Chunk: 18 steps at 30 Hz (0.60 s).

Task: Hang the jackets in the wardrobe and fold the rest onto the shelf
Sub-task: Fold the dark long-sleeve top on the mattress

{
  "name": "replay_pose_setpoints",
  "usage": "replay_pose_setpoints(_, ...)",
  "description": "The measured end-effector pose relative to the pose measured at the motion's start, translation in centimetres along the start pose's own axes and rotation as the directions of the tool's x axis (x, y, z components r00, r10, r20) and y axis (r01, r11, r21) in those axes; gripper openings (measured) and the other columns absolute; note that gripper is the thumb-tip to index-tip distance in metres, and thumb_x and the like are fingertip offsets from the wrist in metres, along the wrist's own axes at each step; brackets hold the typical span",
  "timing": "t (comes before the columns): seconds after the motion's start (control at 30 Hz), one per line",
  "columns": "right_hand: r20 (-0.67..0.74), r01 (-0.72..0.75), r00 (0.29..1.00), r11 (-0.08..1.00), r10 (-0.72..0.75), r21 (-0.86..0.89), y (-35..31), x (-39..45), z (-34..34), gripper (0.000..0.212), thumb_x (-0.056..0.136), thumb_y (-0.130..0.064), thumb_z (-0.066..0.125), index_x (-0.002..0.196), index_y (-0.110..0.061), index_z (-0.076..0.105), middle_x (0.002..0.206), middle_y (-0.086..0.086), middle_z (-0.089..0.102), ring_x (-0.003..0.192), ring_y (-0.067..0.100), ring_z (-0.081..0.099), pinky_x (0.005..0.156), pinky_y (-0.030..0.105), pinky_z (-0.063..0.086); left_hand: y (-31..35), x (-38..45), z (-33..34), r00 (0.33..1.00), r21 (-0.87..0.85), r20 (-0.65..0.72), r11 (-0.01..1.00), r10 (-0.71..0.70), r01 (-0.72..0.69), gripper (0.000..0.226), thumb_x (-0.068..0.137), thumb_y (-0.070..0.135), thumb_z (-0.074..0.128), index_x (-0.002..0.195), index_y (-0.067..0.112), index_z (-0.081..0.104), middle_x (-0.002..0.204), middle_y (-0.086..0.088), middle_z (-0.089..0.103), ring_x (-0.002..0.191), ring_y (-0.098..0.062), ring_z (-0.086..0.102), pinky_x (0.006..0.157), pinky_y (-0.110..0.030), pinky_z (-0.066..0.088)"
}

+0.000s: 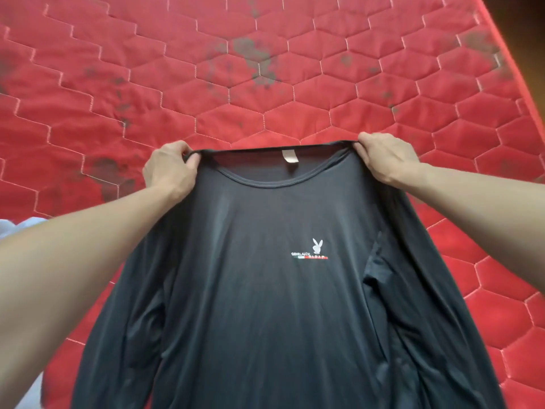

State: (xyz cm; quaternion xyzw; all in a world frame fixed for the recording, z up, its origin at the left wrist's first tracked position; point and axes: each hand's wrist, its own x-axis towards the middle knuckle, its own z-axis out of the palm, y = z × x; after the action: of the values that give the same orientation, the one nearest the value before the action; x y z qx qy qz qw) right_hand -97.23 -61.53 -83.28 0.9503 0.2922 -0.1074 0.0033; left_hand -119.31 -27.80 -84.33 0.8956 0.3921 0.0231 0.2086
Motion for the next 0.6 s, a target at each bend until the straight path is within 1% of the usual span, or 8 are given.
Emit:
replay_pose_setpoints(0.1, -0.005, -0.091, 0.996, 0.992, 0.092, 0.091, -0.6, 0.9, 0.7, 0.039, 0.111, -0.036, 0.039, 0.118, -0.004, 0.06, 0.127, 0.023, 0.05, 0.124, 0.042, 0.045, 0.094, 0.053, 0.046, 0.2, 1.0, 0.9, 1.0, -0.036, -0.008, 0.999, -0.026, 0.025, 0.023, 0.101, 0.038, 0.058, 0.102, 0.018, 0.068, 0.106, -0.017, 0.073, 0.104, -0.042, 0.065, 0.089, -0.044, 0.047)
replay_pose_setpoints(0.17, 0.015, -0.148, 0.989, 0.984, 0.147, 0.099, -1.0, 1.2, 1.0, 0.037, 0.108, -0.037, 0.045, 0.121, -0.006, 0.06, 0.133, 0.022, 0.046, 0.128, 0.042, 0.04, 0.102, 0.054, 0.044, 0.5, 0.9, 1.6, 0.999, 0.014, 0.027, 1.0, -0.025, 0.025, 0.025, 0.101, 0.036, 0.058, 0.107, 0.015, 0.069, 0.116, -0.018, 0.071, 0.114, -0.042, 0.061, 0.097, -0.047, 0.045)
replay_pose_setpoints(0.2, 0.03, -0.17, 0.985, 0.981, 0.168, 0.094, -1.0, 0.9, 1.2, 0.036, 0.106, -0.039, 0.049, 0.122, -0.008, 0.059, 0.135, 0.021, 0.045, 0.129, 0.041, 0.04, 0.104, 0.054, 0.042, 0.7, 0.4, 1.9, 0.999, 0.061, 0.033, 0.998, -0.003, 0.001, 0.025, 0.102, 0.034, 0.057, 0.111, 0.013, 0.067, 0.121, -0.018, 0.067, 0.119, -0.041, 0.057, 0.101, -0.049, 0.043)
replay_pose_setpoints(0.27, 0.042, -0.193, 0.981, 0.975, 0.19, 0.11, -0.8, -0.2, 1.4, 0.04, 0.102, -0.042, 0.055, 0.129, -0.012, 0.054, 0.139, 0.02, 0.045, 0.13, 0.041, 0.04, 0.105, 0.053, 0.04, 0.9, -1.3, 2.4, 0.997, 0.157, -0.001, 0.985, 0.071, -0.07, 0.031, 0.103, 0.032, 0.054, 0.124, 0.011, 0.059, 0.13, -0.019, 0.058, 0.124, -0.04, 0.049, 0.105, -0.053, 0.039)
replay_pose_setpoints(0.37, 0.028, -0.234, 0.972, 0.95, 0.233, 0.207, -0.2, -3.9, 1.9, 0.053, 0.103, -0.043, 0.055, 0.146, -0.015, 0.046, 0.147, 0.018, 0.043, 0.135, 0.041, 0.04, 0.108, 0.053, 0.038, 0.8, -5.2, 2.5, 0.974, 0.227, -0.069, 0.954, 0.217, -0.197, 0.05, 0.103, 0.032, 0.053, 0.147, 0.009, 0.045, 0.149, -0.018, 0.045, 0.14, -0.038, 0.039, 0.118, -0.05, 0.029)
replay_pose_setpoints(0.47, 0.018, -0.313, 0.946, 0.905, 0.322, 0.289, 1.4, -10.2, 3.0, 0.053, 0.105, -0.04, 0.051, 0.151, -0.013, 0.043, 0.149, 0.018, 0.045, 0.135, 0.04, 0.04, 0.109, 0.053, 0.038, 1.0, -9.7, 3.4, 0.935, 0.222, 0.001, 0.911, 0.355, -0.347, 0.052, 0.104, 0.029, 0.053, 0.15, 0.006, 0.047, 0.158, -0.019, 0.042, 0.149, -0.037, 0.035, 0.124, -0.052, 0.024)
replay_pose_setpoints(0.53, 0.036, -0.379, 0.921, 0.87, 0.388, 0.314, 2.7, -14.6, 3.6, 0.051, 0.106, -0.039, 0.05, 0.148, -0.011, 0.047, 0.143, 0.02, 0.048, 0.13, 0.041, 0.044, 0.108, 0.052, 0.039, 1.2, -12.7, 4.0, 0.891, 0.234, 0.066, 0.861, 0.449, -0.452, 0.051, 0.105, 0.028, 0.053, 0.151, 0.006, 0.049, 0.161, -0.019, 0.041, 0.152, -0.037, 0.034, 0.125, -0.053, 0.024)
replay_pose_setpoints(0.6, 0.089, -0.458, 0.884, 0.811, 0.459, 0.363, 4.2, -18.9, 3.8, 0.047, 0.105, -0.04, 0.052, 0.141, -0.011, 0.051, 0.134, 0.02, 0.052, 0.125, 0.041, 0.05, 0.106, 0.05, 0.041, 1.8, -15.8, 4.7, 0.832, 0.215, 0.138, 0.804, 0.537, -0.555, 0.051, 0.107, 0.027, 0.051, 0.153, 0.007, 0.049, 0.163, -0.017, 0.041, 0.152, -0.036, 0.035, 0.125, -0.053, 0.025)
